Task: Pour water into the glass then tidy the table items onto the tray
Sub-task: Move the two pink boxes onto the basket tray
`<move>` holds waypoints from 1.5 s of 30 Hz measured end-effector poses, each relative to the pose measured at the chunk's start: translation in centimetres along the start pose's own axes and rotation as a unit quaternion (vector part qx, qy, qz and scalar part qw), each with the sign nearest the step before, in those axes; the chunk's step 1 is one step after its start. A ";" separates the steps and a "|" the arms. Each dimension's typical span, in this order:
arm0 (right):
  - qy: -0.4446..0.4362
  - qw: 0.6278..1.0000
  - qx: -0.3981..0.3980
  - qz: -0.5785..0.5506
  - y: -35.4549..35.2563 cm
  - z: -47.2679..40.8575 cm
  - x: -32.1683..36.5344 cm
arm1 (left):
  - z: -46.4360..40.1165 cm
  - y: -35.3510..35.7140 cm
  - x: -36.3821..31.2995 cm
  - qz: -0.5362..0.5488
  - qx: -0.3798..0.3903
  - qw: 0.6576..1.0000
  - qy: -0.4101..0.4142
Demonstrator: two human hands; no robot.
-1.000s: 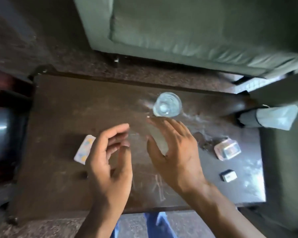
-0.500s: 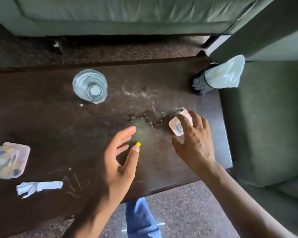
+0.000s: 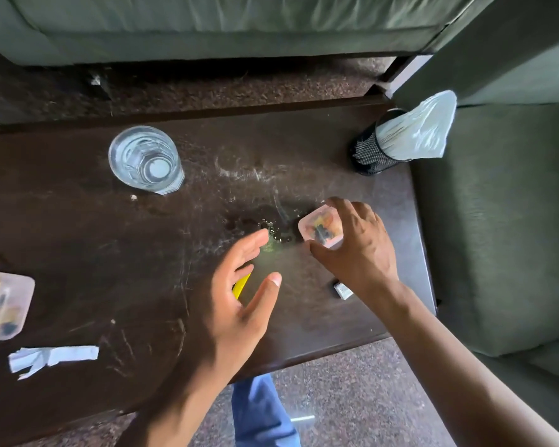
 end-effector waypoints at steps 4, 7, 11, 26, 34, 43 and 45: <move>-0.051 0.994 0.027 -0.097 -0.7 1.0 3.5 | -0.3 -1.1 0.2 -0.037 0.006 0.999 0.021; -0.087 0.978 0.072 -0.178 -0.6 1.9 6.6 | -0.5 -3.1 0.3 -0.063 -0.004 0.998 0.028; -0.128 0.927 0.168 -0.309 -0.3 3.1 11.0 | -0.4 -6.5 0.3 -0.072 0.000 0.997 0.041; -0.147 0.683 0.450 -0.556 4.6 6.9 24.6 | 7.0 -19.8 -4.2 -0.169 -0.127 0.964 0.160; -0.186 0.925 0.217 -0.252 10.0 4.8 30.1 | 11.7 -29.0 -0.3 -0.215 -0.207 0.951 0.079; -0.387 0.872 0.210 0.213 18.7 4.9 39.6 | 15.4 -39.0 4.7 -0.282 -0.254 0.925 0.011; -0.414 0.848 0.210 0.256 19.9 5.4 40.8 | 16.0 -40.4 5.4 -0.304 -0.256 0.918 0.004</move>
Point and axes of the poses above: each hand's wrist, its own z-axis away from the middle knuckle, its own y-axis out of the palm, x = y × z, the point moved 4 cm from there along -z, towards the middle knuckle, and after that the axes turned 10 degrees about x, right-handed, at the moved point
